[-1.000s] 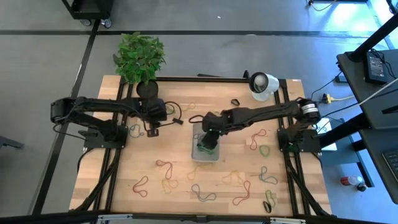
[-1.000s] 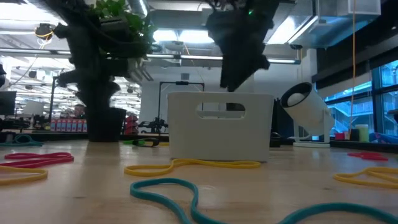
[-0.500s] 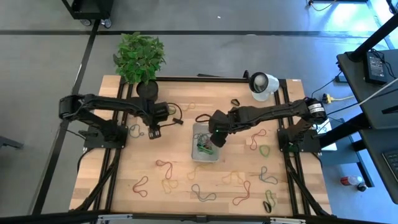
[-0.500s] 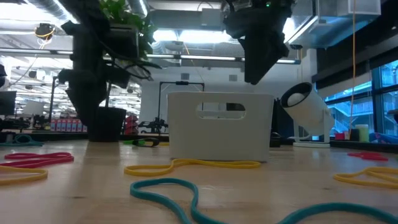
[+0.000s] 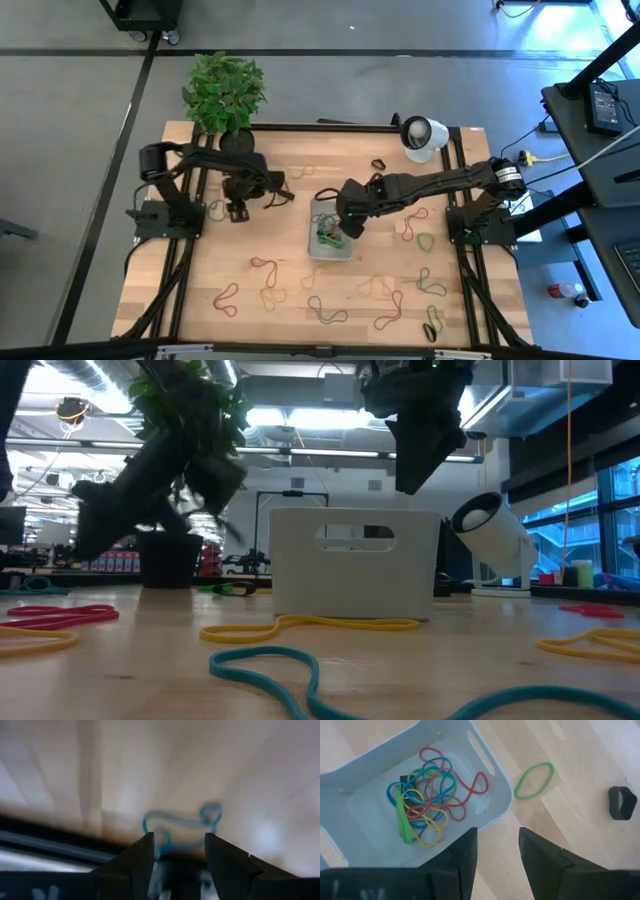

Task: Pick and place rubber bands into bin
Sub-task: Put the blue rubber band into the gray bin

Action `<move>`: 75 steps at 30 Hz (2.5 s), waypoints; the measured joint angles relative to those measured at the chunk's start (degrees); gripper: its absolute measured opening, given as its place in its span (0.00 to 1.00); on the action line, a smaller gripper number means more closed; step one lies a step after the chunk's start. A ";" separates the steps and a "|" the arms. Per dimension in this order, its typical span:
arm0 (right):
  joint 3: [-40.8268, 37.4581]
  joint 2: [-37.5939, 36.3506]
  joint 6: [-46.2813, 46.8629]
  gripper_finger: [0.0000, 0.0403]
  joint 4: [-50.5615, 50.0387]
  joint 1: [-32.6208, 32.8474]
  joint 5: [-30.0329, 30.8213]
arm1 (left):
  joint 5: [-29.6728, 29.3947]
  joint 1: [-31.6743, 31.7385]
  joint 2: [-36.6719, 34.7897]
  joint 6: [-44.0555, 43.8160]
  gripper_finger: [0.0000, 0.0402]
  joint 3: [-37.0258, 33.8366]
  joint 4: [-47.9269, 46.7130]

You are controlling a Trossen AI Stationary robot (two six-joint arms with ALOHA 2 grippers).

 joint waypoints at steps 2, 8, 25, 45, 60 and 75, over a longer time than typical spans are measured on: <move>0.00 0.00 0.05 0.36 0.01 0.17 0.02 | -0.49 1.00 2.76 0.85 0.42 -0.03 -3.06; -0.02 0.00 0.11 0.36 0.01 0.90 2.28 | -2.94 4.21 9.27 4.18 0.42 -0.04 -3.95; -0.02 0.00 1.53 0.36 -0.06 1.48 2.64 | -0.18 9.13 16.04 4.70 0.33 -7.98 4.67; -6.76 -9.60 -2.66 0.36 -9.63 7.53 9.45 | 2.99 0.51 -3.60 -17.76 0.01 0.16 0.52; -53.08 -51.20 0.11 0.28 36.35 12.91 -6.35 | -4.51 -15.53 -15.74 -33.50 0.01 21.79 5.22; -65.88 -54.75 6.23 0.19 49.85 12.87 -8.14 | -8.41 -21.07 -4.55 -27.18 0.01 29.46 36.33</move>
